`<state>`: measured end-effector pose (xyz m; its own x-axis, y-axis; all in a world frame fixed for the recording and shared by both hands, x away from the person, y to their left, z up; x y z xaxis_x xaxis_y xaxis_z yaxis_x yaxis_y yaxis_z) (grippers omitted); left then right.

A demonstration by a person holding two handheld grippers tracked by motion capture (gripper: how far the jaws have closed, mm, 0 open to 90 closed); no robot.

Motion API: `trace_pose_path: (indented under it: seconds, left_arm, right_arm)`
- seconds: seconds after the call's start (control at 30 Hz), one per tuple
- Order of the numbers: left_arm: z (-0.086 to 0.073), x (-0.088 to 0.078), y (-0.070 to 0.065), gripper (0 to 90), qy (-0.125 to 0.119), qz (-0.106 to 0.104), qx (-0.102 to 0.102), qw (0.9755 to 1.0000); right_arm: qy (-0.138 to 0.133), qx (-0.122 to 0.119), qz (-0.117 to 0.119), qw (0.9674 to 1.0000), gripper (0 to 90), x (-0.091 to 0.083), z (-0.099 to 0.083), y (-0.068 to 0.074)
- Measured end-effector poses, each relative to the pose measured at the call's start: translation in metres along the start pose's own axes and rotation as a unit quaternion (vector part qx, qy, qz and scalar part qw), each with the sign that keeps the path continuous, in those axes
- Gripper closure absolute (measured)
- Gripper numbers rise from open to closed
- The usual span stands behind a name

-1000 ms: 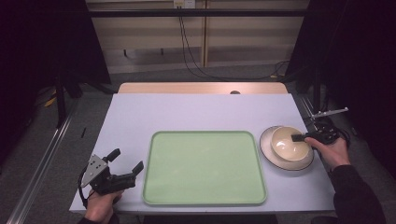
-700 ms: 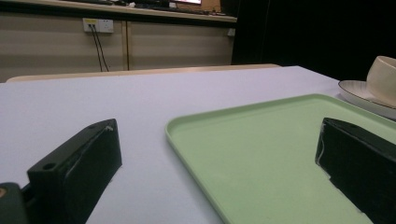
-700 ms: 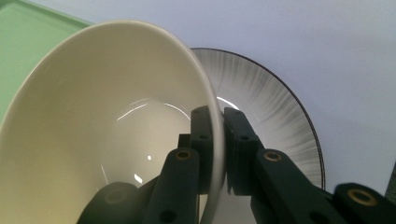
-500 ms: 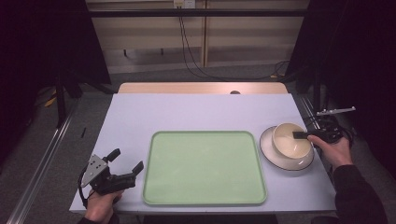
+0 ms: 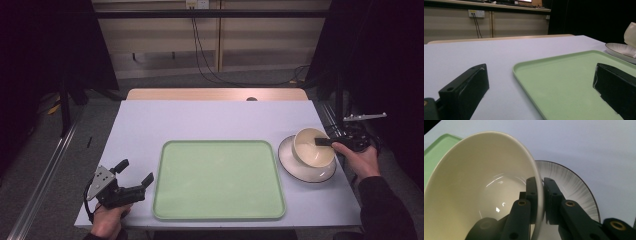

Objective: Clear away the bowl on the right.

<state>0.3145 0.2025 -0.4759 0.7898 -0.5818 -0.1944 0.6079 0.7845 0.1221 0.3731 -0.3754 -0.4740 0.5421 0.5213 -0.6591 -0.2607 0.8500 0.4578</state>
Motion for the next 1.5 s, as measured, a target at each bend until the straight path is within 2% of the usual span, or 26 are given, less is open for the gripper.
trace_pose_path:
  seconds: [0.03,0.2,0.23,0.37,0.4,0.73,1.07,1.5]
  left_arm:
    - [-0.001,0.000,0.000,0.3,0.003,-0.001,0.005,1.0000]
    - [0.000,0.000,0.000,0.3,-0.001,-0.001,0.000,1.0000]
    - [-0.001,0.000,0.000,0.3,0.003,-0.001,0.005,1.0000]
    - [0.000,0.000,0.000,0.3,-0.002,0.000,-0.001,1.0000]
    - [0.000,0.000,0.000,0.3,0.001,-0.004,0.004,1.0000]
    - [0.000,0.000,0.000,0.3,0.000,-0.001,0.001,1.0000]
    - [0.000,0.000,-0.001,0.3,-0.002,-0.003,0.001,1.0000]
    - [0.000,0.001,0.000,0.3,0.001,0.004,-0.004,1.0000]
  right_arm:
    - [-0.001,0.001,0.001,1.0000,83.3,0.000,0.000,0.001]
    - [-0.007,0.005,0.008,0.9999,83.3,-0.003,0.003,0.004]
    - [-0.010,0.003,0.008,0.9999,83.3,-0.004,0.004,0.004]
    - [-0.017,0.002,0.020,0.9996,83.3,-0.007,0.006,0.008]
    - [-0.017,0.003,0.020,0.9997,83.3,-0.008,0.007,0.009]
    - [-0.033,-0.003,0.035,0.9988,83.2,-0.015,0.015,0.024]
    - [-0.030,0.009,0.048,0.9984,83.2,-0.018,0.019,0.034]
    - [-0.034,-0.007,0.057,0.9977,83.2,-0.013,0.029,0.056]
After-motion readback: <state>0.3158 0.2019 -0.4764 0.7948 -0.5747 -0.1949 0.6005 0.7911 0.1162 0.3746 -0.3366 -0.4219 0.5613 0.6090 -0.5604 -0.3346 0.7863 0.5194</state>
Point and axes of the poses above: each handheld gripper's, and its own axes: x roughly forward along the jaws, z roughly out of its top, y roughly to its left, the point moved 9 cm from there along x, roughly forward along the jaws, and after that the axes turned 14 degrees about x, right-handed, at the moved point
